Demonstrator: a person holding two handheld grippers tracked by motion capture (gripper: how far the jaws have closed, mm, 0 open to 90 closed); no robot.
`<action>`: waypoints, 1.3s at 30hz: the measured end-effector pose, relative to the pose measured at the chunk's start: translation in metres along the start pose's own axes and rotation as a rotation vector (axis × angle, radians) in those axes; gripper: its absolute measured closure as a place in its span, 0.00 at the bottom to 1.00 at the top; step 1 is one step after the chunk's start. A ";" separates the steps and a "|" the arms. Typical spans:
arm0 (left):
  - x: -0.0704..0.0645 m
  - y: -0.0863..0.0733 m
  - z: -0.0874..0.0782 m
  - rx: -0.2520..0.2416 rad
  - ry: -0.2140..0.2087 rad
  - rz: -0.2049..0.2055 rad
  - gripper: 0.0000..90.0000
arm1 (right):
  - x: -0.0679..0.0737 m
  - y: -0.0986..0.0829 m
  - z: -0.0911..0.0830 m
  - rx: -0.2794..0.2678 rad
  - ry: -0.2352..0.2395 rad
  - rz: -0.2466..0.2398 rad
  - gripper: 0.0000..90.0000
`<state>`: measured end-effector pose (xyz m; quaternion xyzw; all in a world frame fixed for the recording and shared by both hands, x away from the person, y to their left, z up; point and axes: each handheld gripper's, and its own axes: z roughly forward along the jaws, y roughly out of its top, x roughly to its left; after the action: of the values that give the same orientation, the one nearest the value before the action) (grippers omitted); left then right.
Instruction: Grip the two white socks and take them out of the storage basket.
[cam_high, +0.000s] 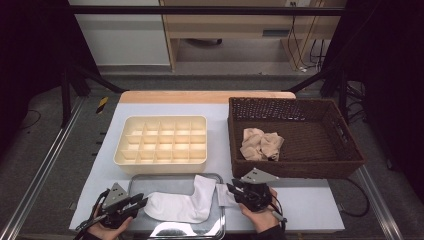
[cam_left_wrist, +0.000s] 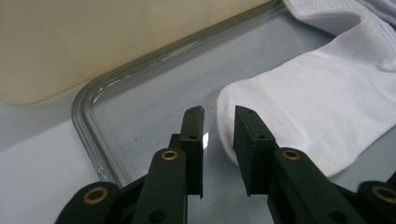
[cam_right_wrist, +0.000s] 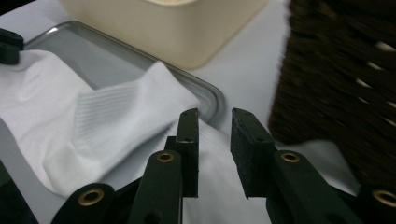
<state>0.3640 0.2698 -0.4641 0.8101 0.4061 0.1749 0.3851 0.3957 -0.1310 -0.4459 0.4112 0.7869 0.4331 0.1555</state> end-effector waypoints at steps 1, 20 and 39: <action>0.000 0.000 0.000 -0.004 0.005 0.002 0.81 | -0.004 -0.004 -0.003 -0.001 -0.006 0.013 0.81; -0.001 0.000 0.004 -0.041 0.019 -0.031 0.71 | 0.000 -0.030 0.002 0.078 0.036 -0.017 0.91; 0.002 0.000 0.005 -0.035 0.022 -0.037 0.68 | -0.053 -0.028 -0.026 -0.028 -0.120 0.094 0.73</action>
<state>0.3680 0.2691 -0.4671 0.7936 0.4221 0.1838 0.3978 0.3985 -0.1945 -0.4592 0.4709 0.7499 0.4252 0.1875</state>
